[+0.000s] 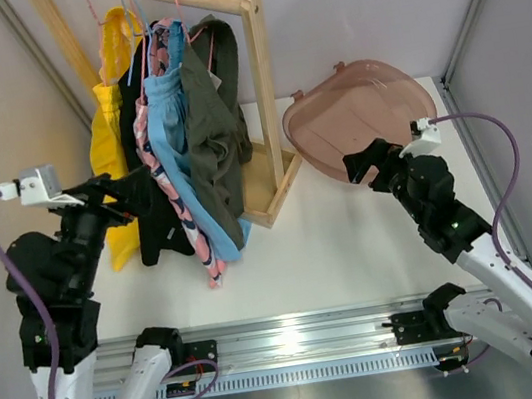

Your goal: Remove the shorts from the hanger

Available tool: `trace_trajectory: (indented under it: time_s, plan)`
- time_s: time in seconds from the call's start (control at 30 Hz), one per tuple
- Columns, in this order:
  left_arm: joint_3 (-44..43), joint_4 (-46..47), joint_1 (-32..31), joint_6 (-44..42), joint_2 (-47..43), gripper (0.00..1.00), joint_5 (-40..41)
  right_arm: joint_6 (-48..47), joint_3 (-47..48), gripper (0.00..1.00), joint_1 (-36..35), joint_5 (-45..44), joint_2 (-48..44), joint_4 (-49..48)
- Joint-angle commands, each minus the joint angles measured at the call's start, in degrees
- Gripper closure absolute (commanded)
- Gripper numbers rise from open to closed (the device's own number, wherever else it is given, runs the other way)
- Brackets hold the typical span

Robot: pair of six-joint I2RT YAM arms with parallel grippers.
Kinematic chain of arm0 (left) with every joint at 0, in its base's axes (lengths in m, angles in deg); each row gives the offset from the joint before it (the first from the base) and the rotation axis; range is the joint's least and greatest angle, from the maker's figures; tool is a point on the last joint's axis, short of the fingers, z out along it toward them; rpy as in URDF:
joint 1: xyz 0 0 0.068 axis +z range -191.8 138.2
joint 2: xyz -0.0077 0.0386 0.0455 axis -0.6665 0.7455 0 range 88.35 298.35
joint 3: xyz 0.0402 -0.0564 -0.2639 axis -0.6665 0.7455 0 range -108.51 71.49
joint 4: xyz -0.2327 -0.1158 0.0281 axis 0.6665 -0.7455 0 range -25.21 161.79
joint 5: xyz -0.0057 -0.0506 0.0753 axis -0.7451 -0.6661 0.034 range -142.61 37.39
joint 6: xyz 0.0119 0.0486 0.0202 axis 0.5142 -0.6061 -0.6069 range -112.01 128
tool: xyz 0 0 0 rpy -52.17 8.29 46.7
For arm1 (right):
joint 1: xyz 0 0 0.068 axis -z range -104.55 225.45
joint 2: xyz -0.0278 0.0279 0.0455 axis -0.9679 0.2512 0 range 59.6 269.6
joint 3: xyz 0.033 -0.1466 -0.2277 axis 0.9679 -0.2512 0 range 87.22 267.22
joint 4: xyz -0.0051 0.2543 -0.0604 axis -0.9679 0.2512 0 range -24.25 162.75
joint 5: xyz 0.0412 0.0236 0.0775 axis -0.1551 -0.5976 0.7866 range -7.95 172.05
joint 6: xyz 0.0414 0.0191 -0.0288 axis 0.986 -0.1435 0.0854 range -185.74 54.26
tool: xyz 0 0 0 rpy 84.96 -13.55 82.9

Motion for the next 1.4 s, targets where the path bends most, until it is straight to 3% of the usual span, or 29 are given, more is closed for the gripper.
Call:
trace_trajectory:
  time_s: [0.0,0.13,0.23,0.27,0.47,0.6,0.63,0.67,0.83,1.07,1.13,1.37]
  plan:
    - [-5.88,-2.69,-0.61,-4.62,3.10,0.01,0.58,-1.09,3.64,0.01,-2.42,-5.41,1.74,1.49]
    - [-4.48,5.04,-0.78,-5.16,4.50,0.01,-6.18,-2.23,5.58,0.00,-5.23,-6.81,3.85,2.72]
    - [-12.03,2.77,-1.65,-5.75,12.22,0.01,-6.27,-3.63,5.67,0.01,-6.38,-9.18,4.47,3.69]
    - [-18.22,1.45,-2.27,-6.20,14.59,0.01,-6.44,-3.99,5.58,0.01,-6.73,-10.58,4.91,4.13]
    - [-34.53,1.79,-8.95,-9.63,32.08,0.01,-3.19,-5.40,5.23,0.01,-6.91,-13.32,4.30,8.96]
    - [-46.74,-0.21,-9.22,-9.28,47.01,0.01,-7.49,-3.48,2.33,0.01,-7.00,-12.44,-0.08,9.58]
    - [-53.81,-0.84,-9.13,-9.36,50.27,0.02,-7.76,-2.94,0.93,0.00,-6.91,-12.01,-1.14,9.75]
    - [-56.40,-1.71,-9.13,-9.97,56.30,0.04,-6.98,-2.33,0.14,0.01,-7.00,-11.57,-2.37,9.84]
    - [-73.45,-4.53,-8.96,-10.86,69.44,0.08,-4.25,1.62,-4.17,0.01,-7.18,-9.45,-9.57,11.77]
    - [-71.72,1.87,-8.96,-9.89,71.39,0.13,-1.00,0.67,-5.50,0.01,-7.18,-10.24,-12.23,15.29]
    - [-72.07,2.58,-8.96,-9.72,71.39,0.18,-0.47,0.58,-5.58,0.01,-7.26,-10.68,-12.40,16.08]
    - [-71.20,3.11,-9.04,-9.98,69.91,0.21,0.14,1.72,-7.96,0.01,-7.18,-9.72,-12.76,15.12]
